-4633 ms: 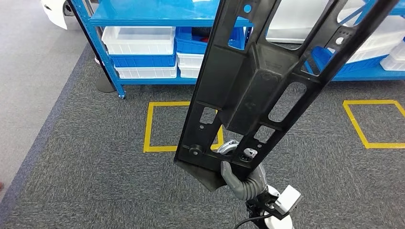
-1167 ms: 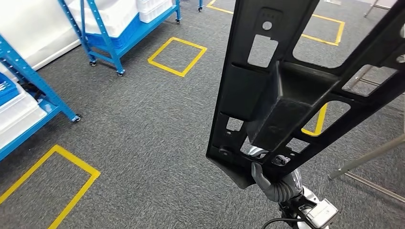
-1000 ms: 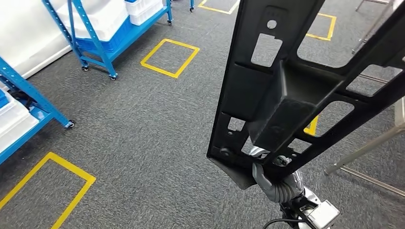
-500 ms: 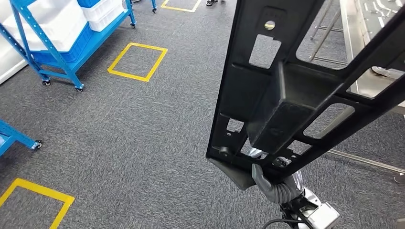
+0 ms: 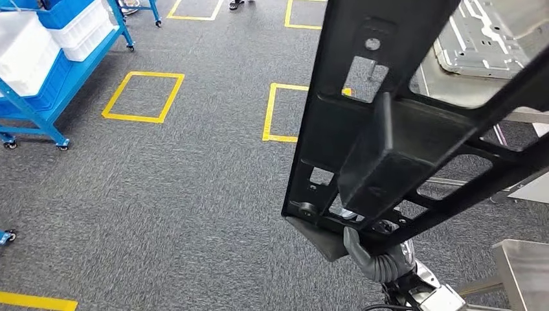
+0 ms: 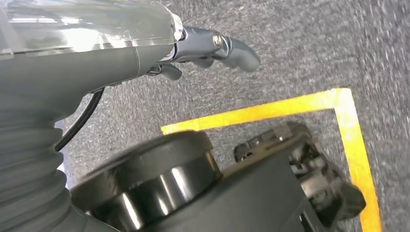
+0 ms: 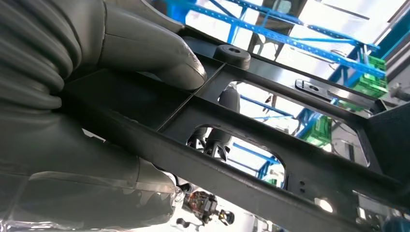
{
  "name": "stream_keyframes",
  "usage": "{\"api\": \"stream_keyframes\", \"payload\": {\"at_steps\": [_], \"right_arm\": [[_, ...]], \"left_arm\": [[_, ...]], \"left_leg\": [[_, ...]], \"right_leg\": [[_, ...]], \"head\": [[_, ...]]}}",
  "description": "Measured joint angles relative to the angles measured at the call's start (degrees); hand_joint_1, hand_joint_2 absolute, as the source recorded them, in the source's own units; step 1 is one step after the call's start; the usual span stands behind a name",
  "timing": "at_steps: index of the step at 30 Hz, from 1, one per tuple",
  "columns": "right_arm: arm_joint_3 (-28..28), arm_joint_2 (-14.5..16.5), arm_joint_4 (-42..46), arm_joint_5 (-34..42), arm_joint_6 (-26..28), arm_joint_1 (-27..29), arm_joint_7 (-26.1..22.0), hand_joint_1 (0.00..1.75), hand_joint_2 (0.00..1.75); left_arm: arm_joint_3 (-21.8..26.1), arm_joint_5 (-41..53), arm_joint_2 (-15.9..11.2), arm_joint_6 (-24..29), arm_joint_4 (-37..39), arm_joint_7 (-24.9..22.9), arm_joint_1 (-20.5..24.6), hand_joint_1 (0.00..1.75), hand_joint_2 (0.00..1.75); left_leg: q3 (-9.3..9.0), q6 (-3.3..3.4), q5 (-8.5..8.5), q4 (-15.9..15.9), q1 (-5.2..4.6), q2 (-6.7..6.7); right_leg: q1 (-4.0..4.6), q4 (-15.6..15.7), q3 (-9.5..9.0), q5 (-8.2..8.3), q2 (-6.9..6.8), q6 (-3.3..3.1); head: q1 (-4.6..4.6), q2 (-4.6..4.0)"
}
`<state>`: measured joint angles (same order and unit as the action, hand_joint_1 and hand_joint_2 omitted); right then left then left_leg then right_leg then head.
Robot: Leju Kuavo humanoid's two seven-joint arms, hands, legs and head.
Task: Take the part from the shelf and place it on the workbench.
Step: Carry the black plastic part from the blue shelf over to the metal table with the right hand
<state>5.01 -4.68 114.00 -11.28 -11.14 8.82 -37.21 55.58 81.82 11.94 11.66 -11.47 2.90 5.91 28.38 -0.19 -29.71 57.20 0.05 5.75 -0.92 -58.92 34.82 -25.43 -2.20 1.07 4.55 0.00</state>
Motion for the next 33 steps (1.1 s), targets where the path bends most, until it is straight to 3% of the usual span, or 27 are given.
{"api": "stream_keyframes", "payload": {"at_steps": [1,3,5,6,7,8,9,11,13,14,16,18,20,21,22,23,24,26,28,31,33], "right_arm": [[0.0,0.0,0.2,0.0,0.0,0.1,0.0,1.75,1.75],[0.0,0.0,0.5,0.0,-0.1,0.2,0.0,1.75,1.75],[0.1,0.1,0.6,0.0,-0.2,0.1,0.1,1.75,1.75],[0.1,0.1,0.6,0.0,-0.2,0.1,0.1,1.75,1.75],[0.2,0.1,0.6,0.0,-0.3,0.1,0.1,1.75,1.75],[0.2,0.1,0.6,0.1,-0.3,0.1,0.1,1.75,1.75],[0.3,0.1,0.6,0.1,-0.3,0.1,0.1,1.75,1.75],[0.4,0.1,0.6,0.2,-0.3,0.0,0.1,1.75,1.75],[0.5,0.2,0.6,0.3,-0.4,-0.1,0.1,1.75,1.75],[0.5,0.2,0.6,0.4,-0.5,-0.1,0.1,1.75,1.75],[0.5,0.4,0.7,0.6,-1.0,0.1,0.1,1.75,1.75],[0.4,0.5,0.9,1.0,-1.9,0.2,0.0,1.75,1.75],[0.3,0.6,1.0,1.7,-3.0,0.1,-0.4,1.75,1.75],[0.3,0.6,0.8,2.1,-3.6,0.1,-0.6,1.75,1.75],[0.2,0.7,0.7,2.5,-4.1,0.1,-0.9,1.75,1.75],[0.0,0.7,0.4,2.8,-4.4,0.1,-1.3,1.75,1.75],[-0.2,0.7,0.2,2.9,-4.6,0.1,-1.6,1.75,1.75],[-0.4,0.9,-0.2,3.1,-4.9,0.1,-2.3,1.75,1.75],[-0.5,1.1,-0.5,3.1,-5.0,0.1,-2.6,1.75,1.75],[-0.5,1.3,-0.8,3.1,-5.2,0.2,-2.7,1.75,1.75],[-0.5,1.4,-0.9,3.1,-5.3,0.2,-2.7,1.75,1.75]], "left_arm": [[0.0,-0.1,0.0,0.0,0.0,-0.1,0.1,0.0,1.75],[0.0,-0.3,0.0,0.1,0.0,-0.1,0.1,0.0,1.75],[0.0,-0.7,0.0,0.1,0.0,0.0,0.1,0.0,1.75],[0.1,-0.8,0.0,0.2,0.0,0.0,0.2,0.0,1.75],[0.1,-0.9,0.0,0.2,0.0,0.1,0.3,0.0,1.75],[0.1,-0.9,0.0,0.2,0.0,0.2,0.3,0.0,1.75],[0.1,-0.9,0.0,0.3,0.0,0.2,0.3,0.0,1.75],[0.1,-0.9,0.0,0.3,0.0,0.2,0.1,0.0,1.75],[0.1,-0.7,0.0,0.5,0.0,0.2,-0.1,0.0,1.75],[0.1,-0.5,0.0,0.7,0.0,0.1,-0.2,0.0,1.75],[0.1,-0.7,-0.1,1.3,0.0,-0.1,-0.1,0.0,1.75],[0.3,-1.4,-0.3,2.1,0.0,-0.2,-0.2,0.0,1.75],[0.5,-2.3,-0.6,3.0,0.0,-0.1,-0.5,0.0,1.75],[0.7,-2.7,-0.8,3.4,0.0,0.0,-0.7,0.0,1.75],[0.9,-2.9,-1.0,3.9,0.0,0.1,-0.8,0.0,1.75],[1.0,-2.9,-1.2,4.2,0.0,0.3,-0.9,0.0,1.75],[1.1,-2.8,-1.4,4.5,0.0,0.5,-0.9,0.0,1.75],[1.2,-2.3,-2.0,5.2,0.0,0.9,-0.9,0.0,1.75],[1.2,-2.2,-2.5,5.6,0.0,1.2,-0.9,0.0,1.75],[1.3,-2.3,-3.0,5.8,0.0,1.3,-0.8,0.0,1.75],[1.4,-2.4,-3.2,5.8,-0.1,1.3,-0.7,0.0,1.75]], "left_leg": [[-0.12,-0.32,-0.35,0.2,0.15,-0.18],[1.07,-0.76,-2.68,3.4,0.46,-2.21],[4.43,-0.85,-6.47,10.8,0.58,-4.56],[6.19,-0.81,-7.75,14.5,0.58,-4.96],[7.28,-0.69,-7.97,16.6,0.55,-5.11],[7.43,-0.45,-7.02,16.5,0.53,-5.22],[6.53,-0.12,-5.04,14.1,0.48,-5.48],[3.45,0.65,-0.74,6.3,0.34,-7.77],[1.68,1.02,0.87,1.5,0.15,-10.06],[1.51,1.1,0.76,1.0,0.05,-10.36],[1.09,1.42,1.23,0.2,0.05,-9.17],[0.66,2.01,1.94,-0.9,0.28,-7.62],[0.63,2.39,2.25,-1.3,0.23,-5.96],[0.69,2.42,2.26,-1.3,0.15,-5.09],[0.72,2.39,2.22,-1.2,0.1,-4.29],[0.72,2.32,2.14,-1.2,0.09,-3.55],[0.67,2.2,2.01,-1.1,0.11,-2.85],[0.5,1.69,1.51,-0.8,0.07,-1.73],[0.33,0.99,0.88,-0.4,-0.19,-0.88],[-0.1,0.06,0.32,-0.2,-0.23,0.35],[0.38,-0.54,-1.15,1.4,0.1,-1.16]], "right_leg": [[-0.01,0.1,-0.01,0.08,0.51,-0.4],[-0.18,0.5,-0.08,0.33,1.57,-1.19],[-0.02,0.6,-0.06,0.41,2.62,-1.66],[0.15,0.6,-0.04,0.41,3.24,-1.77],[0.32,0.5,-0.05,0.41,3.92,-1.81],[0.47,0.4,-0.08,0.41,4.68,-1.84],[0.57,0.4,-0.12,0.41,5.5,-1.84],[0.64,0.3,-0.13,0.47,7.0,-1.72],[0.43,0.2,0.2,0.74,8.29,-1.22],[0.29,0.3,0.38,0.96,8.89,-0.83],[0.16,0.5,0.59,1.23,9.54,-0.13],[0.44,-1.7,1.7,-0.36,7.2,0.23],[0.42,-8.3,4.82,-4.06,3.95,0.56],[0.24,-12.0,6.59,-5.6,3.22,0.8],[0.03,-14.5,7.76,-6.25,2.85,1.04],[-0.19,-15.0,7.91,-5.8,2.58,1.25],[-0.39,-13.2,6.89,-4.42,2.23,1.43],[-0.45,-5.4,2.54,-1.09,0.14,1.49],[-0.14,-0.1,-0.27,0.21,-1.4,0.79],[0.24,0.4,-0.32,0.1,-0.12,-0.55],[0.1,0.6,-0.34,0.29,1.03,-1.25]], "head": [[0.0,0.0],[0.01,0.0],[0.01,0.0],[0.01,0.0],[0.01,0.0],[0.0,0.0],[0.0,0.0],[0.0,0.0],[0.01,0.0],[0.01,0.0],[0.0,0.0],[-0.01,0.0],[-0.01,0.0],[0.0,0.0],[0.0,0.0],[0.0,0.0],[0.0,0.0],[0.0,0.0],[0.01,0.0],[0.01,0.0],[0.01,0.0]]}}
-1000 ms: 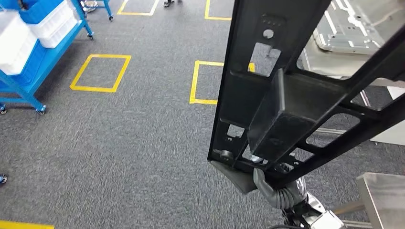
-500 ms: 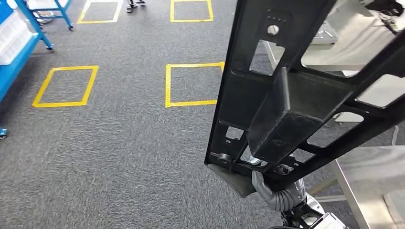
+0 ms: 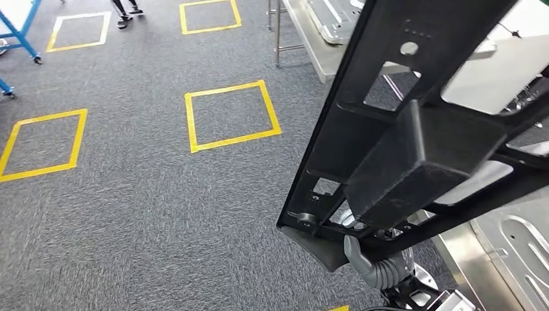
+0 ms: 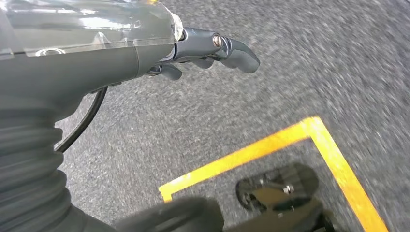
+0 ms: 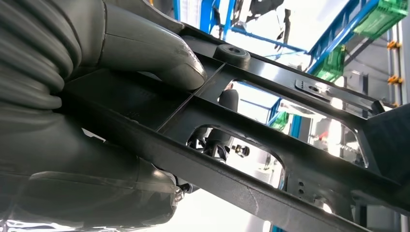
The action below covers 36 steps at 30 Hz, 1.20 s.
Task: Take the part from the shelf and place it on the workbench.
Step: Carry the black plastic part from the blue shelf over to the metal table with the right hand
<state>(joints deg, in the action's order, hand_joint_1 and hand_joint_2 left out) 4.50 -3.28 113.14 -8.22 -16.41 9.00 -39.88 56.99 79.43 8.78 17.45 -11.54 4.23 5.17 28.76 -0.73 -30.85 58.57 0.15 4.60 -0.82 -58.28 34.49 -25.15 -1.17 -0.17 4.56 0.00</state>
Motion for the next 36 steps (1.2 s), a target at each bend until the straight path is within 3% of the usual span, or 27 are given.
{"api": "stream_keyframes", "payload": {"at_steps": [2,3,4,5,6,7,9,11,13,15,17,19,20,21,23,25,26,28,30,32,34,35,36], "right_arm": [[0.0,0.2,-0.1,-0.1,0.1,0.0,0.1,1.75,1.75],[0.0,0.3,-0.2,-0.2,0.3,0.0,0.3,1.75,1.75],[0.0,0.4,-0.3,-0.4,0.7,0.1,0.6,1.75,1.75],[0.0,0.4,-0.3,-0.7,1.4,0.3,0.9,1.75,1.75],[0.0,0.5,-0.3,-1.0,2.1,0.8,1.1,1.75,1.75],[-0.1,0.5,0.0,-1.1,3.1,1.5,1.2,1.75,1.75],[-0.6,0.8,0.8,-1.2,5.3,3.3,1.1,1.75,1.75],[-1.7,1.3,1.8,-1.2,7.3,4.9,0.6,1.75,1.75],[-3.1,2.0,2.7,-1.2,8.7,6.5,0.2,1.75,1.75],[-4.6,2.4,3.5,-1.1,9.1,7.8,0.0,1.75,1.75],[-5.8,2.5,4.0,-0.8,8.8,8.3,0.0,1.75,1.75],[-6.8,2.5,4.0,-0.7,7.9,8.7,0.1,1.75,1.75],[-7.1,2.5,4.0,-0.9,7.5,9.0,0.4,1.75,1.75],[-7.5,2.5,4.1,-1.1,7.1,9.3,0.9,1.75,1.75],[-8.0,2.5,4.3,-1.6,6.6,10.1,1.8,1.75,1.75],[-8.5,2.4,5.0,-2.0,6.4,11.0,2.3,1.75,1.75],[-8.7,2.4,5.3,-2.0,6.3,11.4,2.4,1.75,1.75],[-9.3,2.2,5.9,-1.9,6.2,12.2,2.4,1.75,1.75],[-9.8,1.9,6.2,-1.6,6.1,12.7,2.3,1.75,1.75],[-10.0,1.5,6.3,-1.3,6.0,12.4,2.1,1.75,1.75],[-10.0,1.1,6.0,-0.8,6.0,11.7,1.8,1.75,1.75],[-10.0,0.8,5.7,-0.7,6.1,11.3,1.6,1.75,1.75],[-10.0,0.6,5.4,-0.6,6.2,10.9,1.4,1.75,1.75]], "left_arm": [[0.2,-0.8,-0.1,-0.2,0.0,0.2,0.0,0.0,1.75],[0.5,-1.5,-0.1,-0.6,0.0,0.3,0.0,0.0,1.75],[1.0,-2.2,-0.1,-1.1,0.0,0.2,0.1,0.0,1.75],[1.4,-2.7,-0.1,-1.7,0.0,-0.1,0.2,0.0,1.75],[1.7,-2.9,-0.1,-2.3,0.0,-0.6,0.3,0.0,1.75],[1.9,-2.9,0.0,-3.0,0.0,-1.4,0.3,0.0,1.75],[2.0,-2.6,0.1,-4.0,0.0,-2.5,0.2,0.0,1.75],[2.0,-2.0,0.3,-4.6,0.0,-2.6,0.1,0.0,1.75],[2.0,-1.7,0.6,-4.7,0.0,-1.4,0.2,0.0,1.75],[2.0,-1.6,0.9,-4.2,0.0,0.9,0.1,0.0,1.75],[1.9,-1.4,1.2,-3.4,0.0,3.1,-0.2,0.0,1.75],[1.7,-0.9,1.5,-2.8,0.0,3.5,-0.4,0.0,1.75],[1.6,-0.6,1.6,-2.7,0.0,2.9,-0.5,0.0,1.75],[1.5,-0.3,1.8,-2.8,0.0,1.9,-0.5,0.0,1.75],[1.4,0.1,2.3,-3.6,0.0,-0.9,-0.5,0.0,1.75],[1.2,0.6,2.7,-4.6,0.0,-3.5,-0.4,0.0,1.75],[1.1,0.9,2.7,-5.1,0.0,-4.6,-0.4,0.0,1.75],[0.9,1.2,2.7,-5.6,0.0,-6.2,-0.1,0.0,1.75],[0.8,1.1,2.8,-5.8,0.0,-7.4,0.1,0.0,1.75],[0.8,0.7,2.8,-5.9,0.0,-7.8,0.3,0.0,1.75],[0.8,0.3,2.8,-5.9,0.0,-7.8,0.7,0.0,1.75],[0.8,0.3,2.8,-5.8,0.0,-7.6,0.9,0.0,1.75],[0.8,0.3,2.8,-5.7,0.0,-7.4,1.0,0.0,1.75]], "left_leg": [[2.76,-0.28,-3.42,6.0,0.22,-2.67],[4.75,-0.29,-5.14,10.1,0.24,-3.35],[6.4,-0.25,-6.14,13.5,0.24,-3.65],[7.2,-0.15,-6.02,15.0,0.23,-3.78],[6.97,0.05,-4.79,14.3,0.23,-3.94],[5.7,0.31,-2.66,11.3,0.23,-4.43],[2.47,0.84,1.03,3.5,0.28,-6.98],[1.0,1.14,1.93,-0.1,0.16,-8.69],[0.76,1.59,2.07,-0.6,0.07,-7.81],[0.56,2.34,2.65,-1.3,0.24,-6.4],[0.61,2.8,2.98,-1.7,0.22,-4.75],[0.76,2.94,2.94,-1.7,0.04,-3.06],[0.75,2.95,2.87,-1.7,-0.02,-2.25],[0.7,2.92,2.78,-1.6,-0.03,-1.5],[0.42,2.69,2.46,-1.5,-0.07,-0.29],[0.11,2.2,2.02,-1.3,-0.39,0.55],[-0.02,1.96,1.86,-1.3,-0.55,0.89],[-0.33,1.48,1.61,-1.3,-0.7,1.69],[-0.21,0.88,0.52,-0.3,-0.57,0.45],[1.93,0.44,-2.63,4.9,-0.38,-2.53],[5.2,0.28,-6.07,12.7,-0.37,-4.0],[6.08,0.27,-6.53,15.1,-0.37,-4.16],[6.02,0.31,-5.77,15.2,-0.35,-4.24]], "right_leg": [[-0.06,0.1,0.0,0.15,1.05,-0.49],[0.04,0.1,0.03,0.17,1.62,-0.65],[0.15,0.1,0.04,0.18,2.29,-0.74],[0.25,0.0,0.01,0.19,3.01,-0.77],[0.31,0.0,-0.05,0.18,3.81,-0.78],[0.32,-0.1,-0.13,0.17,4.59,-0.75],[0.32,-0.3,-0.09,0.18,5.96,-0.51],[0.17,-0.4,0.26,0.39,7.13,0.12],[0.0,-0.2,0.53,0.71,8.17,0.94],[0.15,-1.5,1.28,-0.27,6.39,1.38],[0.27,-7.1,3.97,-3.75,3.11,1.61],[0.12,-14.5,7.27,-6.96,1.88,1.99],[0.03,-16.1,7.89,-7.21,1.68,2.16],[-0.03,-15.5,7.31,-6.36,1.44,2.27],[-0.03,-8.2,3.06,-2.98,-0.19,2.27],[0.35,-1.5,-0.67,-1.06,-2.31,1.71],[0.55,-0.2,-1.33,-0.97,-2.82,1.36],[0.6,0.0,-1.27,-1.03,-1.83,0.67],[0.27,0.3,-1.39,-0.85,-0.71,0.02],[0.05,0.6,-1.39,-0.61,0.42,-0.54],[0.11,0.5,-1.3,-0.52,1.72,-0.78],[0.14,0.5,-1.33,-0.51,2.49,-0.81],[0.15,0.4,-1.37,-0.5,3.33,-0.79]], "head": [[0.0,0.0],[-0.01,0.0],[-0.01,0.0],[-0.01,0.0],[-0.01,0.0],[-0.01,0.0],[-0.01,0.0],[0.0,0.0],[0.0,0.0],[-0.01,0.0],[-0.01,0.0],[-0.01,0.0],[-0.01,0.0],[-0.01,0.0],[-0.01,0.0],[-0.01,0.0],[-0.01,0.0],[-0.01,0.0],[-0.01,0.0],[-0.01,0.0],[-0.01,0.0],[-0.01,0.0],[-0.01,0.0]]}}
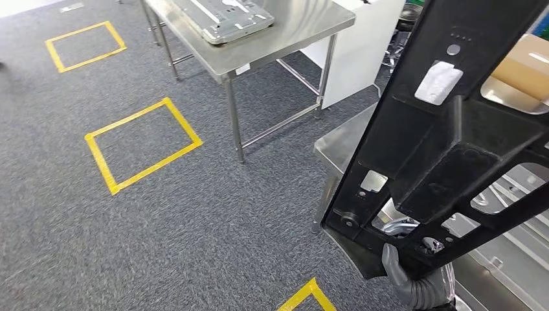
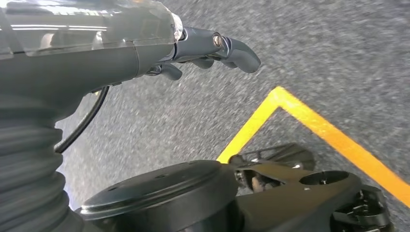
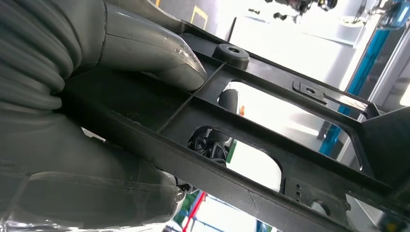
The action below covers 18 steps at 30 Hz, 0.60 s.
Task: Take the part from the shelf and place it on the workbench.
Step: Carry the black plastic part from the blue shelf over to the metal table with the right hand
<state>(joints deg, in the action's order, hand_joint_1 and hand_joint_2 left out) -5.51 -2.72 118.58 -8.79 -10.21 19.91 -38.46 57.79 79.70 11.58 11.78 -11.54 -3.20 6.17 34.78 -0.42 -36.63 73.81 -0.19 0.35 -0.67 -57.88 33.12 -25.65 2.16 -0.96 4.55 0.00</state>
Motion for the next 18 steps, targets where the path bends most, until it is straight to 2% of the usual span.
{"api": "stream_keyframes", "payload": {"at_steps": [1,2,3,4,5,6,7,8,9,10,12,13,14,15,16,17,18], "right_arm": [[0.0,-0.2,-0.3,0.0,0.2,-0.4,-0.2,1.75,1.75],[0.0,-0.4,-0.4,0.0,0.5,-0.7,-0.4,1.75,1.75],[0.0,-0.6,-0.5,-0.1,0.8,-1.0,-0.6,1.75,1.75],[0.0,-0.7,-0.5,-0.3,1.2,-1.3,-0.7,1.75,1.75],[0.0,-0.7,-0.5,-0.5,1.4,-1.5,-0.7,1.75,1.75],[0.0,-0.8,-0.5,-0.7,1.6,-1.6,-0.7,1.75,1.75],[0.0,-0.9,-0.5,-0.9,1.7,-1.7,-0.7,1.75,1.75],[0.0,-1.0,-0.4,-1.1,1.8,-1.8,-0.6,1.75,1.75],[0.0,-1.2,-0.5,-1.2,1.7,-2.0,-0.5,1.75,1.75],[0.0,-1.4,-0.5,-1.3,1.7,-2.4,-0.4,1.75,1.75],[0.0,-1.7,-0.5,-1.4,1.5,-3.3,-0.2,1.75,1.75],[0.0,-1.9,-0.6,-1.3,1.4,-3.6,-0.1,1.75,1.75],[0.0,-2.0,-0.7,-1.3,1.2,-3.9,-0.1,1.75,1.75],[0.0,-2.2,-0.8,-1.2,1.0,-4.1,0.0,1.75,1.75],[0.0,-2.4,-1.0,-1.1,0.9,-4.3,0.2,1.75,1.75],[0.0,-2.7,-1.1,-1.1,0.7,-4.5,0.4,1.75,1.75],[-0.1,-3.1,-1.2,-1.0,0.7,-4.8,0.5,1.75,1.75]], "left_arm": [[0.0,0.1,0.0,0.2,0.0,0.3,0.0,0.0,1.75],[0.0,0.1,-0.1,0.4,0.0,0.7,-0.2,0.0,1.75],[0.0,0.2,-0.1,0.6,0.0,1.4,-0.4,0.0,1.75],[0.0,0.2,-0.2,0.8,0.0,2.3,-0.6,0.0,1.75],[0.0,0.1,-0.3,1.1,0.0,3.4,-0.8,0.0,1.75],[0.0,0.0,-0.4,1.4,0.0,4.6,-0.9,0.0,1.75],[-0.1,-0.2,-0.5,1.7,0.0,5.7,-0.9,0.0,1.75],[-0.1,-0.4,-0.5,2.1,0.0,6.9,-0.8,0.0,1.75],[-0.1,-0.7,-0.6,2.4,0.0,8.1,-0.6,0.0,1.75],[0.0,-1.0,-0.6,2.7,0.0,9.3,-0.4,0.0,1.75],[0.0,-1.6,-0.6,3.0,0.0,11.4,0.1,0.0,1.75],[0.0,-1.8,-0.6,3.1,0.0,12.2,0.4,0.0,1.75],[0.0,-1.9,-0.6,3.1,0.0,12.9,0.7,0.0,1.75],[0.0,-2.0,-0.6,3.2,0.0,13.4,1.0,0.0,1.75],[0.0,-2.0,-0.6,3.1,0.0,13.7,1.4,0.0,1.75],[0.0,-2.0,-0.5,3.1,0.0,13.7,1.7,0.0,1.75],[0.0,-2.0,-0.5,3.0,0.0,13.5,1.9,0.0,1.75]], "left_leg": [[-1.02,0.09,1.82,-2.1,0.08,-0.17],[-2.63,0.21,4.2,-6.0,0.22,-0.82],[-4.18,0.33,5.96,-9.8,0.34,-2.09],[-5.38,0.45,6.94,-12.9,0.46,-3.24],[-5.97,0.59,7.25,-14.8,0.49,-4.16],[-6.09,0.76,7.0,-15.3,0.43,-4.46],[-6.12,1.02,7.04,-15.7,0.42,-4.01],[-6.1,1.38,7.33,-15.9,0.49,-3.4],[-6.1,1.78,7.63,-16.1,0.59,-2.75],[-6.08,2.13,7.92,-16.4,0.68,-2.06],[-5.84,2.52,8.19,-16.5,0.56,-0.53],[-5.72,2.57,8.2,-16.5,0.45,0.26],[-5.65,2.59,8.2,-16.5,0.36,1.08],[-5.64,2.57,8.16,-16.5,0.33,1.83],[-5.71,2.53,8.09,-16.5,0.32,2.54],[-5.86,2.43,7.97,-16.5,0.33,3.22],[-6.04,2.27,7.82,-16.5,0.29,3.81]], "right_leg": [[-0.01,-0.1,-0.05,-0.01,0.87,0.05],[-0.04,-0.3,-0.05,-0.02,1.72,0.14],[0.0,-0.5,0.05,0.0,2.5,0.33],[0.0,-0.7,0.33,0.07,3.25,0.63],[-0.04,-0.8,0.7,0.24,3.92,1.02],[-0.09,-0.8,1.08,0.49,4.55,1.48],[-0.16,-0.8,1.41,0.78,5.16,1.94],[-0.19,-0.7,1.6,0.93,5.12,2.29],[-0.1,-1.1,1.9,0.65,4.14,2.56],[0.01,-2.5,2.6,-0.25,2.61,2.77],[0.04,-9.0,5.68,-3.86,-0.73,3.14],[-0.05,-13.2,7.6,-5.64,-1.41,3.33],[-0.16,-16.3,9.02,-6.62,-1.7,3.51],[-0.22,-17.4,9.45,-6.52,-1.85,3.63],[-0.26,-15.9,8.53,-5.23,-2.09,3.71],[-0.26,-12.3,6.5,-3.26,-2.61,3.71],[-0.15,-7.8,4.05,-1.7,-3.79,3.55]], "head": [[0.0,0.0],[0.0,0.0],[0.0,0.0],[0.0,0.0],[0.0,0.0],[0.01,0.0],[0.01,0.0],[0.01,0.0],[0.01,0.0],[0.0,0.0],[0.0,0.0],[0.0,0.0],[0.0,0.0],[0.0,0.0],[0.0,0.0],[0.0,0.0],[0.0,0.0]]}}
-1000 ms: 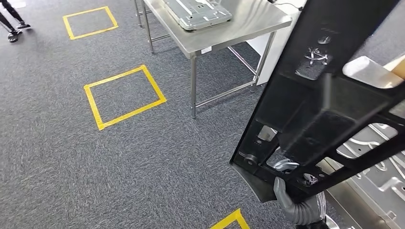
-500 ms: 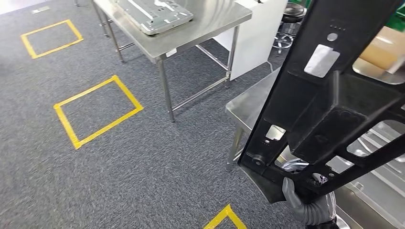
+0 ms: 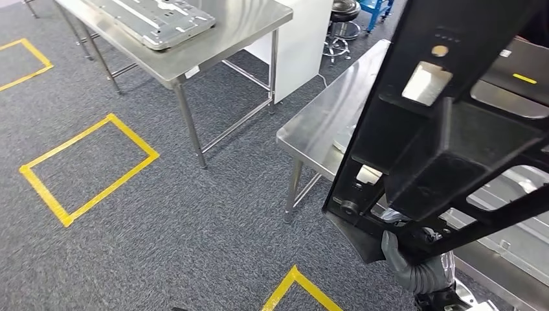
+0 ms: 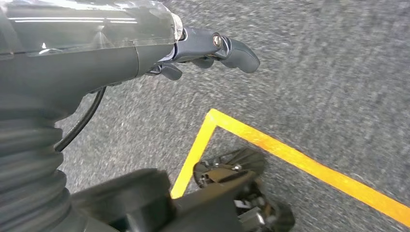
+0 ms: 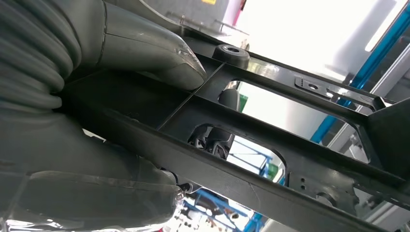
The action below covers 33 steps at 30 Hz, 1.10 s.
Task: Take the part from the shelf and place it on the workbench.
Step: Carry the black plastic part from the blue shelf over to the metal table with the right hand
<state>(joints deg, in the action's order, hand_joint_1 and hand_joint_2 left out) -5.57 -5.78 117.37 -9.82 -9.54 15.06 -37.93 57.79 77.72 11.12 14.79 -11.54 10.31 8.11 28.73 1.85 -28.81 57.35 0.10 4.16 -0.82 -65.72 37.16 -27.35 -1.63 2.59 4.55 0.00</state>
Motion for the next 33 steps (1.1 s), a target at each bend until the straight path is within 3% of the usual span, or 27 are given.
{"api": "stream_keyframes", "payload": {"at_steps": [2,3,5,6,8,10,11,12,13,14,15,17,20,22,24,26,27,28,29,31,33], "right_arm": [[-0.3,-0.6,-0.2,0.1,0.0,-0.5,0.2,1.75,1.75],[-0.5,-0.9,-0.3,0.2,0.0,-0.6,0.2,1.75,1.75],[-1.1,-1.3,-0.3,0.3,0.0,-0.5,0.2,1.75,1.75],[-1.4,-1.6,-0.3,0.3,0.0,-0.5,0.2,1.75,1.75],[-2.0,-1.9,-0.3,0.4,0.0,-0.5,0.2,1.75,1.75],[-2.4,-2.0,-0.3,0.4,0.0,-0.5,0.4,1.75,1.75],[-2.6,-2.1,-0.3,0.4,0.0,-0.4,0.6,1.75,1.75],[-2.8,-2.2,-0.3,0.3,0.1,-0.4,0.8,1.75,1.75],[-3.0,-2.2,-0.4,0.1,0.1,-0.4,1.2,1.75,1.75],[-3.2,-2.2,-0.3,-0.1,0.2,-0.4,1.5,1.75,1.75],[-3.4,-2.3,-0.3,-0.5,0.2,-0.4,1.9,1.75,1.75],[-4.0,-2.4,-0.4,-1.2,0.2,-0.5,2.8,1.75,1.75],[-5.4,-3.6,-0.7,-2.5,-0.1,-1.7,4.3,1.75,1.75],[-6.6,-5.6,-2.1,-3.9,-0.6,-3.9,5.6,1.75,1.75],[-7.9,-8.2,-4.3,-4.8,-1.2,-6.8,6.7,1.75,1.75],[-8.9,-10.3,-6.4,-5.0,-1.6,-8.9,7.2,1.75,1.75],[-9.2,-11.0,-7.2,-5.3,-1.7,-9.6,7.4,1.75,1.75],[-9.4,-11.7,-8.0,-5.8,-1.7,-10.2,7.7,1.75,1.75],[-9.8,-12.6,-8.7,-6.5,-1.4,-10.9,8.1,1.75,1.75],[-11.0,-15.1,-10.0,-8.5,-0.8,-12.0,9.1,1.75,1.75],[-12.9,-17.5,-11.1,-9.8,-0.4,-12.6,9.5,1.75,1.75]], "left_arm": [[0.0,0.0,0.1,-0.2,0.0,-1.1,0.2,0.0,1.75],[0.0,0.0,0.1,-0.2,0.0,-1.9,0.2,0.0,1.75],[0.0,0.0,0.0,-0.3,0.0,-3.4,0.0,0.0,1.75],[0.1,-0.1,0.0,-0.3,0.0,-4.1,-0.2,0.0,1.75],[0.2,-0.3,-0.1,-0.2,0.0,-5.6,-0.7,0.0,1.75],[0.6,-0.6,-0.4,-0.2,0.0,-7.1,-1.6,0.0,1.75],[0.8,-0.8,-0.6,-0.3,0.0,-7.5,-2.0,0.0,1.75],[1.0,-0.9,-0.7,-0.3,0.0,-7.9,-2.2,0.0,1.75],[1.1,-0.9,-0.9,-0.4,0.0,-8.1,-2.3,0.0,1.75],[1.1,-0.9,-1.1,-0.4,0.0,-8.2,-2.3,0.0,1.75],[1.1,-0.8,-1.3,-0.4,0.0,-8.2,-2.3,0.0,1.75],[1.1,-0.8,-1.6,-0.5,0.0,-8.0,-2.4,0.0,1.75],[1.2,-1.0,-1.8,-0.4,0.0,-6.8,-2.6,0.0,1.75],[1.3,-1.2,-1.8,-0.3,0.0,-5.5,-2.6,0.0,1.75],[1.3,-1.3,-1.7,-0.2,0.0,-4.7,-2.6,0.0,1.75],[1.3,-1.3,-1.7,-0.1,0.0,-4.3,-2.8,0.0,1.75],[1.4,-1.3,-1.6,0.0,0.0,-4.1,-3.0,0.0,1.75],[1.4,-1.3,-1.6,-0.1,0.0,-3.9,-3.0,0.0,1.75],[1.4,-1.2,-1.6,-0.3,0.0,-3.5,-3.0,0.0,1.75],[1.3,-1.0,-1.3,-0.9,0.0,-3.1,-2.8,0.0,1.75],[1.3,-0.8,-1.0,-1.4,0.0,-3.0,-2.6,0.0,1.75]], "left_leg": [[-0.26,-0.48,-0.36,0.1,-0.3,0.99],[-0.35,-0.72,-0.5,0.1,-0.45,1.42],[-0.46,-1.2,-0.79,0.1,-0.63,2.4],[-0.47,-1.49,-1.16,0.3,-0.59,2.25],[0.92,-2.06,-3.41,3.8,-0.4,-0.13],[4.61,-2.39,-7.04,11.7,-0.1,-2.97],[6.53,-2.46,-8.21,15.4,-0.03,-3.44],[7.68,-2.46,-8.26,17.3,-0.01,-3.59],[7.73,-2.38,-7.06,16.8,0.0,-3.63],[6.72,-2.26,-4.89,14.0,0.02,-3.67],[5.04,-2.09,-2.39,9.8,0.05,-3.85],[2.39,-1.68,0.39,2.9,0.01,-4.54],[2.12,-0.76,0.86,1.0,-0.18,-4.92],[2.12,0.08,1.45,0.6,-0.12,-4.55],[2.25,0.71,1.95,0.3,-0.02,-4.06],[2.56,0.94,2.09,0.3,-0.16,-3.71],[2.64,0.97,2.12,0.3,-0.22,-3.57],[2.64,0.98,2.12,0.3,-0.28,-3.45],[2.57,0.97,2.11,0.3,-0.35,-3.37],[2.37,0.91,2.04,0.3,-0.5,-3.31],[2.52,0.68,1.99,0.4,-0.73,-3.36]], "right_leg": [[0.44,6.3,-3.25,1.66,-1.81,-0.88],[0.67,7.2,-3.62,1.54,-2.13,-1.36],[0.75,7.4,-3.45,1.67,-0.93,-2.1],[0.62,7.5,-3.5,1.75,-0.4,-2.4],[0.24,7.9,-3.69,1.96,0.72,-3.03],[0.17,8.0,-3.65,1.98,1.98,-3.33],[0.18,7.9,-3.63,1.98,2.71,-3.37],[0.18,7.9,-3.66,1.97,3.37,-3.39],[0.18,7.8,-3.73,1.95,3.93,-3.4],[0.17,7.8,-3.85,1.9,4.43,-3.38],[0.16,7.7,-3.98,1.82,4.87,-3.32],[0.28,7.4,-3.93,1.71,5.65,-2.86],[0.29,7.4,-3.49,2.01,6.14,-1.72],[0.14,6.8,-3.08,1.55,5.24,-1.03],[0.03,2.2,-0.96,-1.37,3.21,-0.36],[-0.04,-5.7,2.62,-5.15,2.03,0.17],[-0.07,-8.5,3.83,-5.93,1.92,0.29],[-0.08,-9.0,3.96,-5.5,1.9,0.3],[-0.06,-7.0,2.88,-3.96,1.87,0.2],[0.14,1.3,-1.43,-0.08,1.5,-0.42],[0.61,7.2,-4.09,1.62,1.0,-1.21]], "head": [[0.0,0.0],[0.0,0.0],[0.0,0.0],[0.01,0.0],[0.02,0.0],[0.02,0.0],[0.02,0.0],[0.02,0.0],[0.02,0.0],[0.02,0.0],[0.02,0.0],[0.02,0.0],[0.01,0.0],[0.0,0.0],[0.0,0.0],[0.0,0.0],[0.0,0.0],[0.0,0.0],[0.0,0.0],[0.0,0.0],[0.0,0.0]]}}
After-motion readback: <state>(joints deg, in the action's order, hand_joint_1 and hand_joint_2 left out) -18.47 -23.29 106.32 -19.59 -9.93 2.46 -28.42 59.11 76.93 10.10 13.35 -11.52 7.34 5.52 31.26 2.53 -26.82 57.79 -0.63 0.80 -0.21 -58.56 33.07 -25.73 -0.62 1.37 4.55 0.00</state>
